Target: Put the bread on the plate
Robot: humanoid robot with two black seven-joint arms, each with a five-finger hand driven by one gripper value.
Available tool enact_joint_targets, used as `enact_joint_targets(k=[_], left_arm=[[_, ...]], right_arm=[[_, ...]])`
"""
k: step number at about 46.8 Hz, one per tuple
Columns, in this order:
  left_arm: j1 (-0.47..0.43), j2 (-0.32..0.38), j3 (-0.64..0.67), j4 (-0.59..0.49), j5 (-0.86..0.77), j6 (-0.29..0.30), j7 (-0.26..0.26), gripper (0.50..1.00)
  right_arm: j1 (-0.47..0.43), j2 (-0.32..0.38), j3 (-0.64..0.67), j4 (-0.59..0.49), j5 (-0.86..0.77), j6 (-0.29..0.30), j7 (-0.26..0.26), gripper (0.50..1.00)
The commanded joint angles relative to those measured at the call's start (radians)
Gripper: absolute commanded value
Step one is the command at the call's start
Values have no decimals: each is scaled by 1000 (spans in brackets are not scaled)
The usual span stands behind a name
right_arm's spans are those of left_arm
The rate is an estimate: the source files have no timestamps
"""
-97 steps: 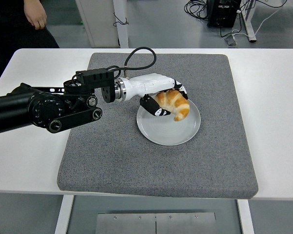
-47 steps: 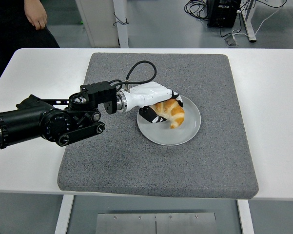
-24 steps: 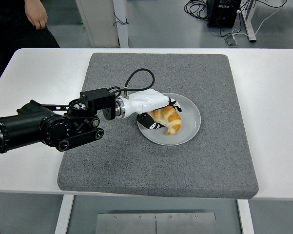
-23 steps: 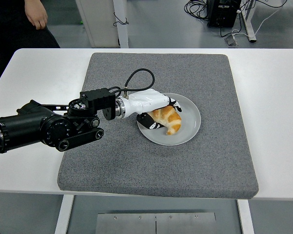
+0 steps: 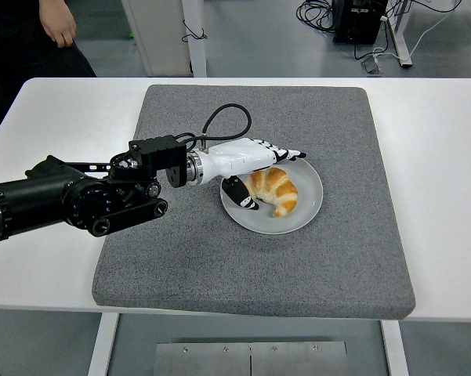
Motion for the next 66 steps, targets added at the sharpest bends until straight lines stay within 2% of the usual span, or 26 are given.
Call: enact_joint_targets(k=[1, 6, 11, 16, 26, 36, 47, 54, 66], left_arm=[[-16, 19, -17, -10, -48, -64, -35, 957], [-26, 43, -76, -10, -110, -141, -66, 957], [-23, 71, -152, -10, -148, -162, -66, 957], [-17, 92, -202, -12, -205, -162, -66, 957], [-10, 163, -270, -12, -416, -161, -65, 958], [68, 203, -307, -9, -673, -79, -68, 958], [206, 197, -449, -4, -837, -53, -68, 958], [293, 181, -552, 10, -875, -19, -71, 957], [396, 86, -715, 68, -897, -15, -95, 957]], right_arm=[[0, 0, 0, -1, 0, 0, 0, 1000], [0, 0, 0, -1, 0, 0, 0, 1000], [0, 0, 0, -1, 0, 0, 0, 1000], [0, 0, 0, -1, 0, 0, 0, 1000], [0, 0, 0, 1, 0, 0, 0, 1000], [0, 0, 0, -1, -1, 0, 0, 1000], [0, 0, 0, -1, 0, 0, 0, 1000], [0, 0, 0, -1, 0, 0, 0, 1000], [0, 0, 0, 12, 0, 5, 0, 1000]])
